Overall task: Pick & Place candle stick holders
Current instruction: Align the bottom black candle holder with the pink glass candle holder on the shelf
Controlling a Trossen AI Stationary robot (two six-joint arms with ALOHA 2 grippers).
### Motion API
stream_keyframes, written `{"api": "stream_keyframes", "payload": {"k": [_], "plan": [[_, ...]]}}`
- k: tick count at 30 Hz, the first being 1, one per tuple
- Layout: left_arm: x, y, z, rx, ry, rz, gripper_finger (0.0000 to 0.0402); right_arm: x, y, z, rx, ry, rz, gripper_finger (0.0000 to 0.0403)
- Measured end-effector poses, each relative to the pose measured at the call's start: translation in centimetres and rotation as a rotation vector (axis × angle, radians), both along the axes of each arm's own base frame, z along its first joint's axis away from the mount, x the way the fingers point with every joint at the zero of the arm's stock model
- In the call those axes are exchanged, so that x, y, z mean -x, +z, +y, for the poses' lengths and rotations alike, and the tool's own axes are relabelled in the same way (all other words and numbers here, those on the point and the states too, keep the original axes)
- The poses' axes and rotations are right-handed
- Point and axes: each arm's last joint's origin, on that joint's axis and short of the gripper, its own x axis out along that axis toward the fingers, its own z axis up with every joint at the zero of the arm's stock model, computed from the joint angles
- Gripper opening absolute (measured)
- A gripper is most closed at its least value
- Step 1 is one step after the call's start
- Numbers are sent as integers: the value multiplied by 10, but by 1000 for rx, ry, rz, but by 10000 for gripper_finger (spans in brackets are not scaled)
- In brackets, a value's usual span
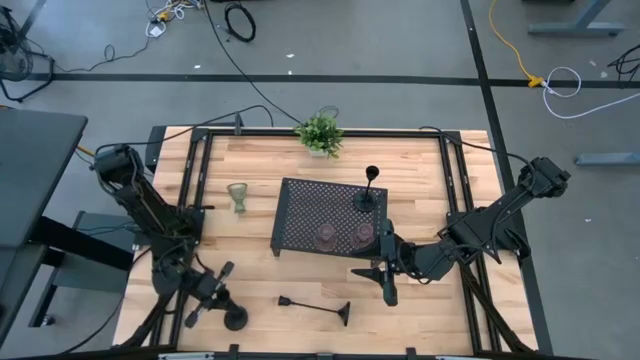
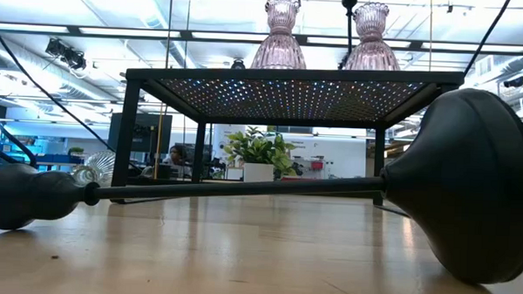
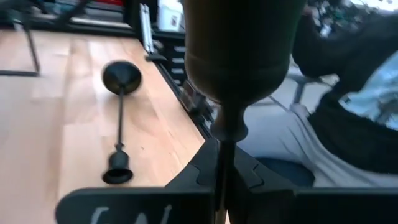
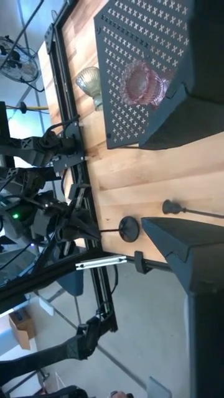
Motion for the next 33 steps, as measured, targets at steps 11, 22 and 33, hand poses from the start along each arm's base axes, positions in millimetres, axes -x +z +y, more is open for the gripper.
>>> {"api": "stream_keyframes", "payload": {"k": [11,22,33], "plan": [[-2,42,4,127,175,-87,7,0,-1,0,16,2,13,185],[-21,121,14,-75,355,-102,7,1,-4,-1,39,4,39,185],[-68,153,66,-182,382,-59,7,2,-6,-2,54,5,56,185]]}}
